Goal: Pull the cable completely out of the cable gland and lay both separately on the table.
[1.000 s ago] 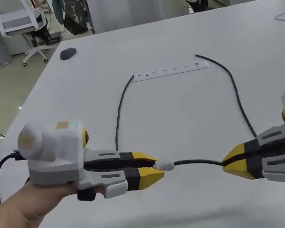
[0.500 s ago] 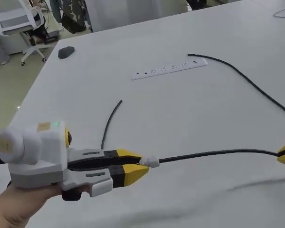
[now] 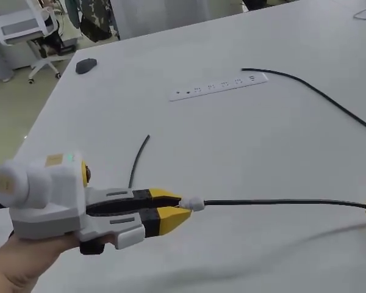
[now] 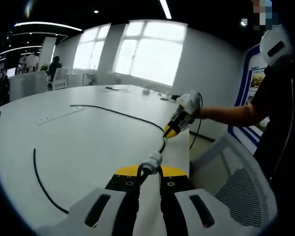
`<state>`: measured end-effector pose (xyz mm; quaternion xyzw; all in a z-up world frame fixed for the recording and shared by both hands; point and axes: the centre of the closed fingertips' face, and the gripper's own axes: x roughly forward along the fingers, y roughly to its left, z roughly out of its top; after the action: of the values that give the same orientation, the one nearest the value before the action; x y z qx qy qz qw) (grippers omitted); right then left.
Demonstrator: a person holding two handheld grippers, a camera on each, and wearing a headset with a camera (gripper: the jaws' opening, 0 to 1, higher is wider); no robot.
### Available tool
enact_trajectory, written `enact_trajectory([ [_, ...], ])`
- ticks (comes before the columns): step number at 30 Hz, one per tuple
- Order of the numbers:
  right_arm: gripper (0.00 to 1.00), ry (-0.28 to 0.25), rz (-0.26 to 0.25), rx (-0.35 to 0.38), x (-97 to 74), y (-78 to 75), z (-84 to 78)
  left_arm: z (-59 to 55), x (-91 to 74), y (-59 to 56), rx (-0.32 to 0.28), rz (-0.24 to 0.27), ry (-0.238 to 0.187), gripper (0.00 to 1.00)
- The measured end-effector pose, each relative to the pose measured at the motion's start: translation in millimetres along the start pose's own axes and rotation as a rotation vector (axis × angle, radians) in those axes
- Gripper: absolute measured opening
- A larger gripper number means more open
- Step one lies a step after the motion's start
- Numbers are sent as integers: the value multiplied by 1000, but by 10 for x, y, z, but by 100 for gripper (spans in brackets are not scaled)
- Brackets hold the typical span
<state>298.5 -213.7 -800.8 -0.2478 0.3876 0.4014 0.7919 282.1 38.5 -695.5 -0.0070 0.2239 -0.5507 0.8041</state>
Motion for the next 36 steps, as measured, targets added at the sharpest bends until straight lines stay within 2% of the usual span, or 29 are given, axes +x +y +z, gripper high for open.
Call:
enact_trajectory([
  [3, 2, 24, 26, 18, 11, 34, -5, 12, -4, -5, 0, 4, -5, 14],
  [5, 4, 49, 3, -9, 3, 13, 2, 25, -7, -2, 0, 7, -11, 14],
  [6, 9, 55, -9, -21, 1, -8, 6, 29, -9, 5, -2, 8, -13, 14],
  [7, 15, 68, -59, -35, -7, -88, 15, 33, -10, 16, -3, 11, -14, 14],
  [9, 20, 55, -36, -25, -15, -58, 82, 41, -11, 43, -1, 20, -17, 14],
  [12, 20, -14, -22, -11, -45, -25, 282, 64, -5, 53, -1, 21, -25, 14],
  [15, 22, -127, 42, 41, -80, 98, 608, 67, 24, 47, 1, 15, -17, 14],
  [18, 21, -176, 86, 49, -96, 193, 812, 79, 52, 47, 4, 12, -15, 14],
  [20, 17, -255, 133, 47, -129, 318, 1100, 88, 97, 26, 16, -1, -4, 14],
  [22, 16, -302, 168, 38, -145, 424, 1292, 90, 128, 9, 23, -13, 3, 14],
  [25, 16, -366, 260, 36, -152, 689, 1611, 127, 164, 4, 27, -19, -3, 14],
  [27, 16, -395, 321, 31, -160, 866, 1772, 147, 179, -18, 33, -25, 1, 14],
  [28, 16, -401, 334, 25, -157, 915, 1823, 154, 183, -24, 36, -28, 2, 14],
  [31, 13, -402, 349, -9, -111, 1038, 1932, 169, 190, -28, 43, -32, 6, 14],
  [33, 11, -432, 359, -54, -117, 1125, 2029, 173, 196, -29, 47, -34, 8, 14],
  [36, 4, -414, 364, -92, -83, 1206, 2061, 195, 209, -43, 56, -38, 3, 14],
])
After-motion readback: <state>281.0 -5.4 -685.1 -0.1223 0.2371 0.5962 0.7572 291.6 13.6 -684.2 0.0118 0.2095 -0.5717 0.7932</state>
